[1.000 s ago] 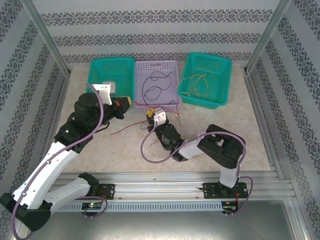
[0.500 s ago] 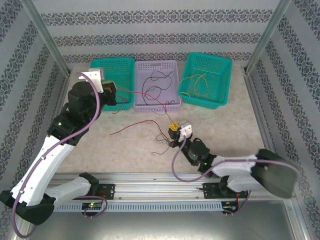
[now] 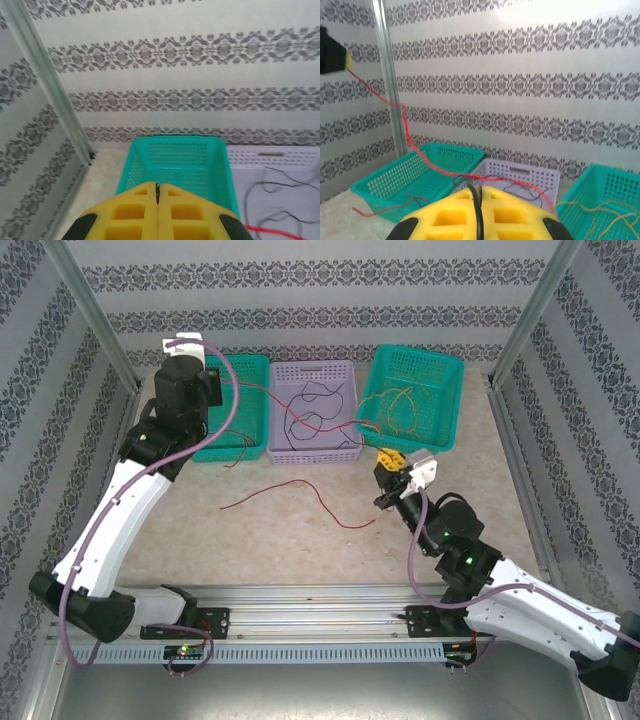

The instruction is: Untangle the cables

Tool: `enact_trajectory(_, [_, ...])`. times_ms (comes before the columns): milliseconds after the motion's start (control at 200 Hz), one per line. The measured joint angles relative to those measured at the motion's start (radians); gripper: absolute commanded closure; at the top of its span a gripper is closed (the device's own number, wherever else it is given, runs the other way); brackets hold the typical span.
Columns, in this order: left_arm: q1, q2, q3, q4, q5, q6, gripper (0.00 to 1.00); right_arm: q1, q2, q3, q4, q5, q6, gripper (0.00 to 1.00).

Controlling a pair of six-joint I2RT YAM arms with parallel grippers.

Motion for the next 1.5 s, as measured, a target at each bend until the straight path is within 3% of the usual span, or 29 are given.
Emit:
enact_trajectory(320, [0.134, 0.087, 0.039, 0.045, -0.043, 0.087, 1.0, -0.027, -0.136, 0.09, -0.152, 0.123, -0.07, 1.0])
enact_trajectory(465, [0.148, 0.092, 0.039, 0.056, -0.05, 0.095, 1.0, -0.049, -0.184, 0.158, -0.19, 0.214, -0.101, 1.0])
enact_trajectory(600, [0.148, 0.101, 0.04, 0.056, -0.038, 0.09, 1.0, -0.053, -0.168, 0.228, -0.245, 0.214, -0.096, 1.0])
enact_trajectory(999, [0.148, 0.161, 0.05, 0.06, -0.01, 0.075, 1.0, -0.092, 0.311, 0.653, -0.505, -0.065, -0.018, 1.0])
enact_trajectory(1244, [0.149, 0.163, -0.076, 0.085, -0.008, 0.051, 1.0, -0.251, 0.58, 0.875, -0.538, -0.29, 0.082, 1.0])
enact_trajectory(1499, [0.175, 0.254, -0.092, 0.094, 0.017, 0.003, 1.0, -0.365, 0.87, 1.064, -0.546, -0.465, 0.171, 1.0])
